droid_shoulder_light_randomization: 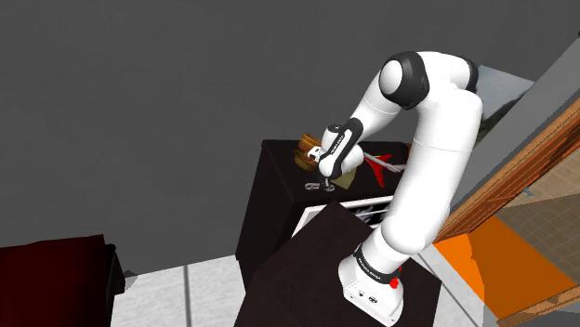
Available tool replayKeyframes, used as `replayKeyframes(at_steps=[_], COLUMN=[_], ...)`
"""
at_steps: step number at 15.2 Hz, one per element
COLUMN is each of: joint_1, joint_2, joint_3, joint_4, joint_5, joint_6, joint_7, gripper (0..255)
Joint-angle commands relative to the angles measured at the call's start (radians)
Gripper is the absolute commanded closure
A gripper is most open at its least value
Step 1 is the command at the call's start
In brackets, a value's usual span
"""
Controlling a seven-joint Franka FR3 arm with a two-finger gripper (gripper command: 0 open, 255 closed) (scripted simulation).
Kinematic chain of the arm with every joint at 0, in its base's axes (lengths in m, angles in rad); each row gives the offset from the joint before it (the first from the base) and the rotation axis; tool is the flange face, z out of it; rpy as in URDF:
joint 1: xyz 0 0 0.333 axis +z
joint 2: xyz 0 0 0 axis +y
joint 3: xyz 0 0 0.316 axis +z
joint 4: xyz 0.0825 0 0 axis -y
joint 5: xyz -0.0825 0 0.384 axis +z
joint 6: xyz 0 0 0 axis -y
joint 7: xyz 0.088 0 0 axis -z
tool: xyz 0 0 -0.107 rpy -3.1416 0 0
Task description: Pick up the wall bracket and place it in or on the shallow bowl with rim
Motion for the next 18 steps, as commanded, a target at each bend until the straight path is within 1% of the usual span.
replayKeyframes(at_steps=[1,5,13,18], joint_1=[0.000,0.000,0.044,0.058], joint_2=[0.000,0.000,-0.152,-0.247], joint_3=[0.000,0.000,-0.057,-0.076], joint_4=[0.000,0.000,-0.022,-0.026], joint_5=[0.000,0.000,-0.052,-0.089], joint_6=[0.000,0.000,-0.126,-0.213], joint_7=[0.000,0.000,0.009,0.019], gripper=[255,255,255,255])
